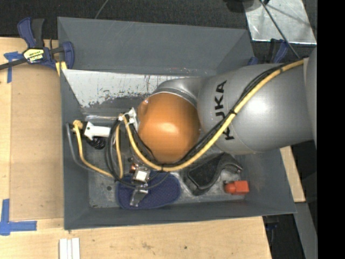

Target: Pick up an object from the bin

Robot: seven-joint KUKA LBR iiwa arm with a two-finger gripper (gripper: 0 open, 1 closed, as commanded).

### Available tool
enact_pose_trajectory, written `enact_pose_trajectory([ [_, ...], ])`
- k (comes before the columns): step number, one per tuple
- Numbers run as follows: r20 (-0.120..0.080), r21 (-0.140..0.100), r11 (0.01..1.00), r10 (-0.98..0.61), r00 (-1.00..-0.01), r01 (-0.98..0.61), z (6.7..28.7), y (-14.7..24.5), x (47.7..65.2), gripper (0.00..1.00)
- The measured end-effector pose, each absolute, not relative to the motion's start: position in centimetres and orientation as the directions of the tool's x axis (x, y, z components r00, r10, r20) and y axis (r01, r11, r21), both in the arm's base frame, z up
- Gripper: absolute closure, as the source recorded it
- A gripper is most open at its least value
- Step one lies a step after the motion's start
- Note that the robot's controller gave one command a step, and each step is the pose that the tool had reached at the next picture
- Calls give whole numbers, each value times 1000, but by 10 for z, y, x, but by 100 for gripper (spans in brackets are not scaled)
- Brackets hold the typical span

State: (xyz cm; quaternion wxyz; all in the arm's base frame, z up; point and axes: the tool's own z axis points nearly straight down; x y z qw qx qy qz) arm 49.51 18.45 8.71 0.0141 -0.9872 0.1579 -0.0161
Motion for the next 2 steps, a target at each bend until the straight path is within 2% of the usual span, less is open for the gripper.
enact_pose_trajectory([
  [1,15,-25,-951,-309,951,-309,86,186,490,100],
  [2,4,-5,-962,-274,962,-274,228,201,488,100],
])
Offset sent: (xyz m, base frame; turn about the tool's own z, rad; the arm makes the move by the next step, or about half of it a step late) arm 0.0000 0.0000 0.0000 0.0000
